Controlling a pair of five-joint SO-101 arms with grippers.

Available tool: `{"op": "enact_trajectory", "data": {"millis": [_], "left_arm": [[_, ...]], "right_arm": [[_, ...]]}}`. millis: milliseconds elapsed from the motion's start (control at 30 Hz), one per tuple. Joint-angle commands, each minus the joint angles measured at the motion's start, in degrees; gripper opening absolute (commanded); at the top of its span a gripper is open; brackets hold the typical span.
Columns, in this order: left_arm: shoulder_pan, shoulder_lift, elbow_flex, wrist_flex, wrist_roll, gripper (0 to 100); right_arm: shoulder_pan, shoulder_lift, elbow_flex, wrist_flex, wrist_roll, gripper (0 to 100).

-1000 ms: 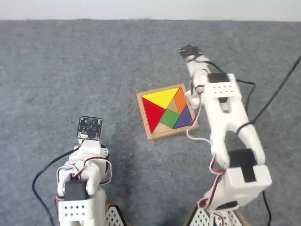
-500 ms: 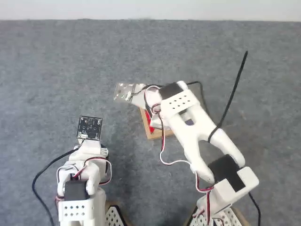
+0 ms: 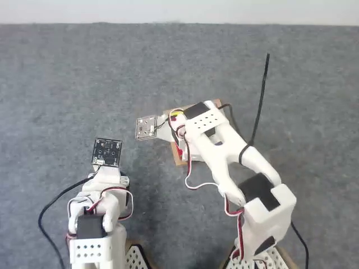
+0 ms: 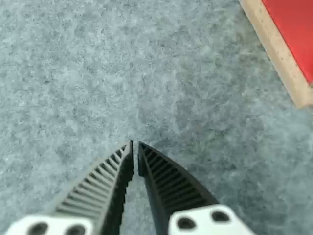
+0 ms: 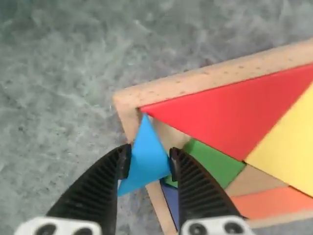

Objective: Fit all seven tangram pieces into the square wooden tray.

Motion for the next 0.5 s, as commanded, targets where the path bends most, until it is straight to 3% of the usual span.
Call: {"op": "enact_trajectory", "data": {"millis": [0,467], "left_arm": [[0.09,-0.97,-0.66,0.18,0.00,2],[0.09,-0.97,-0.66,0.18,0.00,2]], "right_arm": [[0.57,-0.31,-2.99,-1.98,1.85,3.0],[1.10,-0.13,-3.16,-2.24,13.80,10.2]]}}
